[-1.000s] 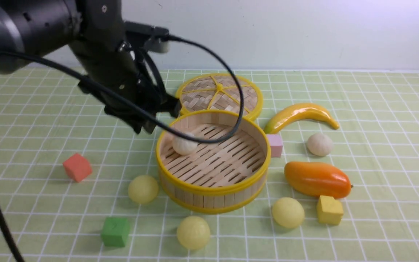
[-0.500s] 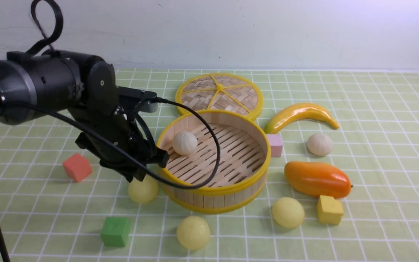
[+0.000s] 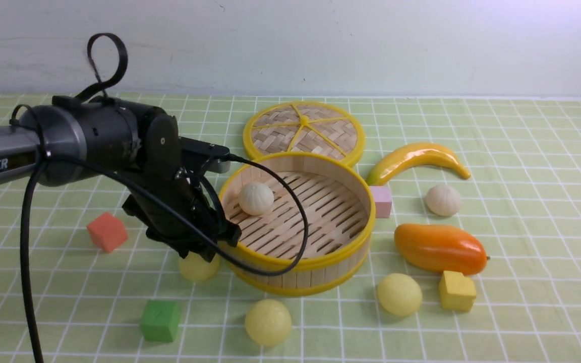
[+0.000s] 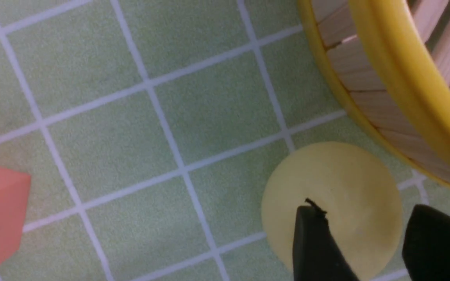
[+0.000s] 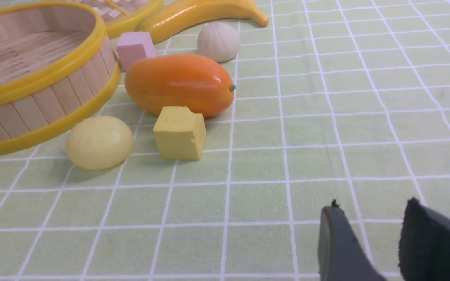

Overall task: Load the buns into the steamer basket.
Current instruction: Use the left arm to grab a steamed stuffed bun, then use the left arm to put the steamed stuffed bun into the steamer

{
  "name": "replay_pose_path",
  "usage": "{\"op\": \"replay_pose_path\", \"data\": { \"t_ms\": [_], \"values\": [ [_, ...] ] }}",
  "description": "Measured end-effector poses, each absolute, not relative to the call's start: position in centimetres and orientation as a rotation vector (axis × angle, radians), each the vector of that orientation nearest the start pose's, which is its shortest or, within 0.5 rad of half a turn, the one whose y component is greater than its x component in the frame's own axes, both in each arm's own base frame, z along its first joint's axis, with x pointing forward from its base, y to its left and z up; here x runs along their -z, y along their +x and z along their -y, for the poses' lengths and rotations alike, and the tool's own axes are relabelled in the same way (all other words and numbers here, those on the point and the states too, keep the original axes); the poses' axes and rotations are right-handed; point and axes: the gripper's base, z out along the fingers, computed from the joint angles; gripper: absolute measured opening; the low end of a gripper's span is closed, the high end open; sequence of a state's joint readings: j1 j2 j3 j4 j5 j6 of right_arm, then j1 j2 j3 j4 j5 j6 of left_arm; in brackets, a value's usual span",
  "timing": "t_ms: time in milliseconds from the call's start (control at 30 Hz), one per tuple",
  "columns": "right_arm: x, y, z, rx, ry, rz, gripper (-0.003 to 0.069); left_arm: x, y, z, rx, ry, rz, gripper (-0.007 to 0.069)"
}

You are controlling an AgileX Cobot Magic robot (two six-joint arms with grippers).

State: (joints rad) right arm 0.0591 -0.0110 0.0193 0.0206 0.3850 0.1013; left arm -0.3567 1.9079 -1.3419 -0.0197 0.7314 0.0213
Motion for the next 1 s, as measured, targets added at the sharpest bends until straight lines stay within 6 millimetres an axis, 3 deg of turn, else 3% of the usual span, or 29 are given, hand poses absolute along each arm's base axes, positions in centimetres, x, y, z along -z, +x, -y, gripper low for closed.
{"op": "replay_pose_path", "data": {
  "t_ms": [133,333,400,467,533,633,667,700,800,933,1000],
  "values": [
    [-17.3,5.2,-0.4,-0.131,0.052,-1.878,0.0239,-19.0,37.1,13.9,0.092,0.518,-2.749,0.0256],
    [-17.3,5.2,-0.4,-0.131,0.052,-1.878,0.0239,-18.8,37.1,13.9,0.088,0.521,-2.752,0.0096],
    [-17.3,5.2,-0.4,-0.131,0.052,-1.878,0.0239,-18.8,37.1,13.8,0.081,0.527,-2.752,0.0002],
    [-17.3,5.2,-0.4,-0.131,0.052,-1.878,0.0239,-19.0,37.0,13.7,0.070,0.536,-2.756,-0.0013],
    [-17.3,5.2,-0.4,-0.131,0.052,-1.878,0.0239,-19.8,36.6,13.5,0.057,0.538,-2.764,-0.0013],
    [-17.3,5.2,-0.4,-0.131,0.052,-1.878,0.0239,-23.8,35.0,13.5,0.061,0.525,-2.727,-0.0013],
    [-17.3,5.2,-0.4,-0.131,0.052,-1.878,0.0239,-23.9,35.0,13.6,0.062,0.528,-2.726,-0.0013],
    [-17.3,5.2,-0.4,-0.131,0.052,-1.878,0.0239,-26.1,34.3,14.3,0.092,0.553,-2.661,-0.0013],
    [-17.3,5.2,-0.4,-0.131,0.052,-1.878,0.0239,-29.1,33.7,16.3,0.176,0.595,-2.547,-0.0013],
    [-17.3,5.2,-0.4,-0.131,0.052,-1.878,0.0239,-29.7,34.4,18.2,0.246,0.609,-2.482,-0.0013],
    [-17.3,5.2,-0.4,-0.131,0.052,-1.878,0.0239,-28.6,35.6,19.2,0.269,0.604,-2.490,-0.0013]
  ]
}}
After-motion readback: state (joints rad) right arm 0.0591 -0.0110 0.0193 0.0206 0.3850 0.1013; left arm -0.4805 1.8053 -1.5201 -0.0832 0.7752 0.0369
